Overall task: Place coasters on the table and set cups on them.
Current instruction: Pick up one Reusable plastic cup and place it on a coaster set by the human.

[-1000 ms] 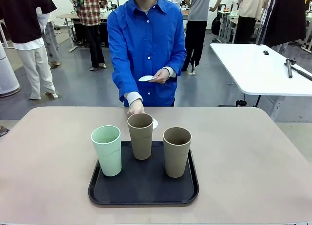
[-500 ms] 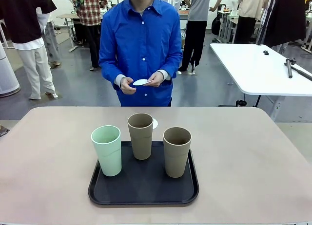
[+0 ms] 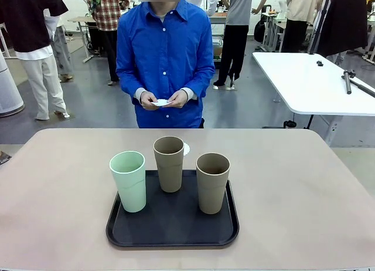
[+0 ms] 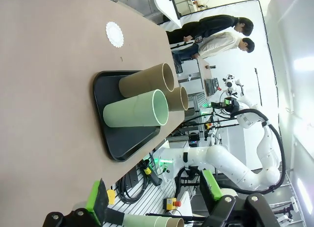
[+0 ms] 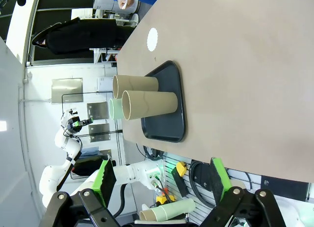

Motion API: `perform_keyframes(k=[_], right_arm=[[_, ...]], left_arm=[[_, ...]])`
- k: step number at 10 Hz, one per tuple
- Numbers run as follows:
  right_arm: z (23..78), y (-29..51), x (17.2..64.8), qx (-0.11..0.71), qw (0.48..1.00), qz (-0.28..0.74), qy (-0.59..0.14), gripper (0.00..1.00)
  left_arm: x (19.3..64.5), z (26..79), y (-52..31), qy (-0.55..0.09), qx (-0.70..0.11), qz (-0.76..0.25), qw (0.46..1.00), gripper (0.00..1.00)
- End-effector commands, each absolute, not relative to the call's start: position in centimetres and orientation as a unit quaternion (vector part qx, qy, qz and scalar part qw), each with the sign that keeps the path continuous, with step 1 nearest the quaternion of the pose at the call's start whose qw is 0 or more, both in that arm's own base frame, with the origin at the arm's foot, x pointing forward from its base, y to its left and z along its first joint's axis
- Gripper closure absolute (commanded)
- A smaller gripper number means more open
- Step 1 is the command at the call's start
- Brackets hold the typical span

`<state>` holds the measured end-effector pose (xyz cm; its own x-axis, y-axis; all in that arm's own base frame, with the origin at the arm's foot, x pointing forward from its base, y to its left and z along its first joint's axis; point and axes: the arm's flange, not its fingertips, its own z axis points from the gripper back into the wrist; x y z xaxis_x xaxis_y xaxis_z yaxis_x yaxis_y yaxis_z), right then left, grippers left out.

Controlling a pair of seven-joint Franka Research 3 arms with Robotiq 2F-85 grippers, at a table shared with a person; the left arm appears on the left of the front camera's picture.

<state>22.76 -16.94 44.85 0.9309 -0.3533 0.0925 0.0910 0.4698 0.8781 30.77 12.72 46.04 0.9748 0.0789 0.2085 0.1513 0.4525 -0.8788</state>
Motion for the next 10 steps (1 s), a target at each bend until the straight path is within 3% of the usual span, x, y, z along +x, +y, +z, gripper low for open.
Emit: perform_keyframes(k=[1,10], right_arm=[[44.92,-17.00,23.02,0.504,0.843,-0.132,-0.137,0.00],[44.92,-17.00,23.02,0.504,0.843,-0.132,-0.137,0.00]], left_arm=[[30.78,46.11,12.90,-0.115,-0.528,-0.023,0.841,0.00],[30.78,46.11,12.90,-0.115,-0.528,-0.023,0.841,0.00]])
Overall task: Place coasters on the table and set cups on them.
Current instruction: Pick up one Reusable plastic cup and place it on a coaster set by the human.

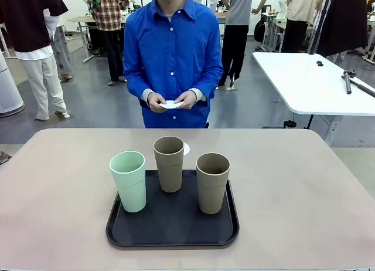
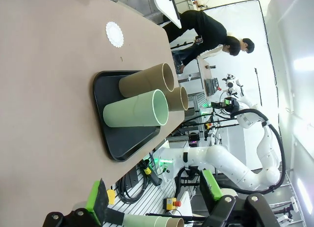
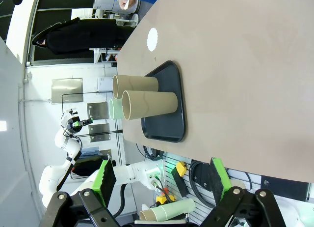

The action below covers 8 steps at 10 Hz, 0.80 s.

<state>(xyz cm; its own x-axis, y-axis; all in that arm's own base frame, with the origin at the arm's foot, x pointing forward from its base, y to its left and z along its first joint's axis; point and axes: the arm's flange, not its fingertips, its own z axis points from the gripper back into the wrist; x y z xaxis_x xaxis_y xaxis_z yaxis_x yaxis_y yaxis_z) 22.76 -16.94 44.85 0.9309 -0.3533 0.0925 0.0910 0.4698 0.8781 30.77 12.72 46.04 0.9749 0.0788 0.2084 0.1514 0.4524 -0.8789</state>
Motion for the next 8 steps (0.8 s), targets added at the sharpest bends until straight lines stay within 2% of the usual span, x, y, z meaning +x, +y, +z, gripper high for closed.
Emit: perform_keyframes(k=[1,6,8], right_arm=[[44.9,-17.0,23.0,0.504,0.843,-0.132,-0.137,0.00],[44.9,-16.9,22.8,0.498,0.847,-0.131,-0.132,0.00],[49.4,-14.8,24.8,0.480,0.858,0.021,-0.183,0.00]], left_arm=[[30.8,46.1,12.9,-0.115,-0.528,-0.023,0.841,0.00],[30.8,46.1,12.9,-0.115,-0.528,-0.023,0.841,0.00],[30.8,46.1,12.9,-0.115,-0.528,-0.023,0.841,0.00]])
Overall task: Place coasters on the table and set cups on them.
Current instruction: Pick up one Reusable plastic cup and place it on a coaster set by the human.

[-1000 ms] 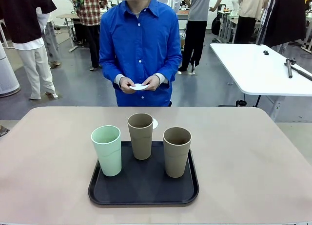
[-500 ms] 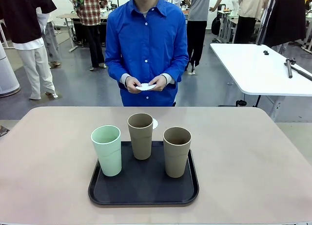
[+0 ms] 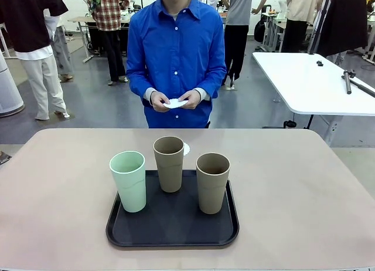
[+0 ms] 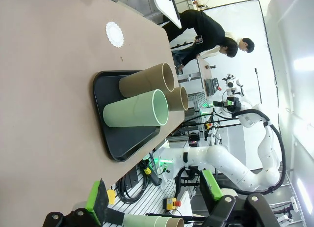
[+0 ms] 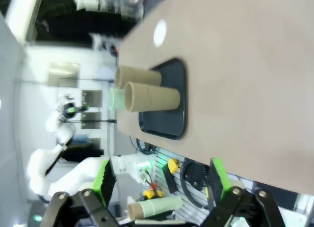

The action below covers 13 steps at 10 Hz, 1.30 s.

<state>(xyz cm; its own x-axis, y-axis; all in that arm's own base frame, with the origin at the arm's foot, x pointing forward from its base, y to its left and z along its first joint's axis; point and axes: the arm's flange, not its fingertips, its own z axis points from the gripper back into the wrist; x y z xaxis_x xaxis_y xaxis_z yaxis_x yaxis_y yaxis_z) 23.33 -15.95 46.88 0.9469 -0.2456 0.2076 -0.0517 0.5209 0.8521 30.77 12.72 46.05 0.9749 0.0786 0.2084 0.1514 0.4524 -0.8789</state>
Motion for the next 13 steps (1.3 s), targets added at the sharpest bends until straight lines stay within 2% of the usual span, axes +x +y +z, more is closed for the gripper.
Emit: perform_keyframes(k=[1,2,4,6,8,11,13], right_arm=[[52.1,-13.5,26.6,0.450,0.866,0.086,-0.202,0.00],[54.1,-12.2,28.7,0.440,0.866,0.140,-0.193,0.00],[55.9,-7.0,32.8,0.351,0.878,0.269,-0.186,0.00],[53.9,-0.3,35.5,0.224,0.890,0.367,-0.150,0.00],[50.9,4.8,37.3,0.142,0.882,0.434,-0.117,0.00],[48.1,7.7,37.3,0.148,0.859,0.477,-0.111,0.00],[49.5,7.8,37.5,0.138,0.872,0.460,-0.099,0.00]], left_arm=[[30.8,46.1,12.9,-0.115,-0.528,-0.023,0.841,0.00],[30.8,46.1,12.9,-0.115,-0.528,-0.023,0.841,0.00],[30.8,46.1,12.9,-0.115,-0.528,-0.023,0.841,0.00],[30.8,46.1,12.9,-0.115,-0.528,-0.023,0.841,0.00],[30.8,46.1,12.9,-0.115,-0.528,-0.023,0.841,0.00],[30.8,46.1,12.9,-0.115,-0.528,-0.023,0.841,0.00],[30.8,46.1,12.9,-0.115,-0.528,-0.023,0.841,0.00]])
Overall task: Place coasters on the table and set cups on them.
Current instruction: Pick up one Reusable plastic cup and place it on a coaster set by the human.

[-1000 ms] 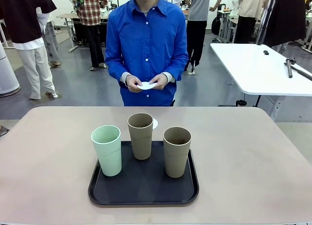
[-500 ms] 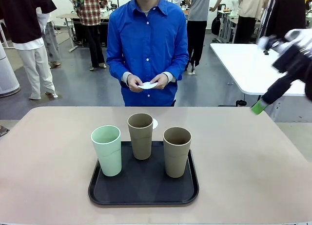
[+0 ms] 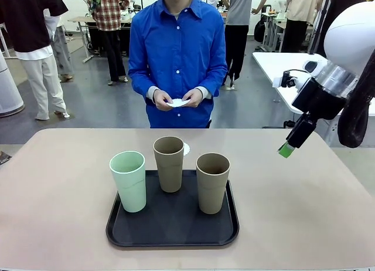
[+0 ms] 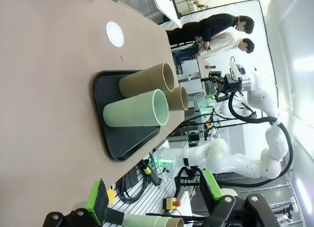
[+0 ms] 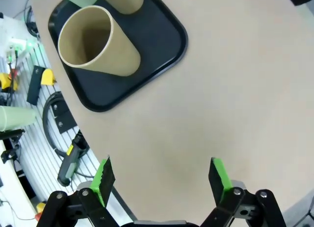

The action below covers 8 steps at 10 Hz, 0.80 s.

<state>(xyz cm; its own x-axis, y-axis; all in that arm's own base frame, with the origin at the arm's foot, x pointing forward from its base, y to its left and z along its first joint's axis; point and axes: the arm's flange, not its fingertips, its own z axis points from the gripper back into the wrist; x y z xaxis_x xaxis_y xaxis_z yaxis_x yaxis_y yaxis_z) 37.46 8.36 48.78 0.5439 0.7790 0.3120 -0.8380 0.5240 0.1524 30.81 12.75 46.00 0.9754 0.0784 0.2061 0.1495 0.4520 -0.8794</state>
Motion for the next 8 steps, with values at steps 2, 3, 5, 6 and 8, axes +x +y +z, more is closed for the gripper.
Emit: perform_keyframes(k=[2,3,5,6,8], right_arm=[[48.8,8.4,37.5,0.143,0.867,0.466,-0.103,0.00],[49.0,6.9,35.7,0.225,0.771,0.574,-0.161,0.00],[46.6,4.4,36.5,0.331,0.656,0.620,-0.275,0.00],[45.1,3.8,37.3,0.364,0.625,0.616,-0.310,0.00],[42.1,3.2,38.5,0.445,0.590,0.554,-0.382,0.00]], left_arm=[[30.8,46.1,12.9,-0.115,-0.528,-0.023,0.841,0.00],[30.8,46.1,12.9,-0.115,-0.528,-0.023,0.841,0.00],[30.8,46.1,12.9,-0.115,-0.528,-0.023,0.841,0.00],[30.8,46.1,12.9,-0.115,-0.528,-0.023,0.841,0.00],[30.8,46.1,12.9,-0.115,-0.528,-0.023,0.841,0.00]])
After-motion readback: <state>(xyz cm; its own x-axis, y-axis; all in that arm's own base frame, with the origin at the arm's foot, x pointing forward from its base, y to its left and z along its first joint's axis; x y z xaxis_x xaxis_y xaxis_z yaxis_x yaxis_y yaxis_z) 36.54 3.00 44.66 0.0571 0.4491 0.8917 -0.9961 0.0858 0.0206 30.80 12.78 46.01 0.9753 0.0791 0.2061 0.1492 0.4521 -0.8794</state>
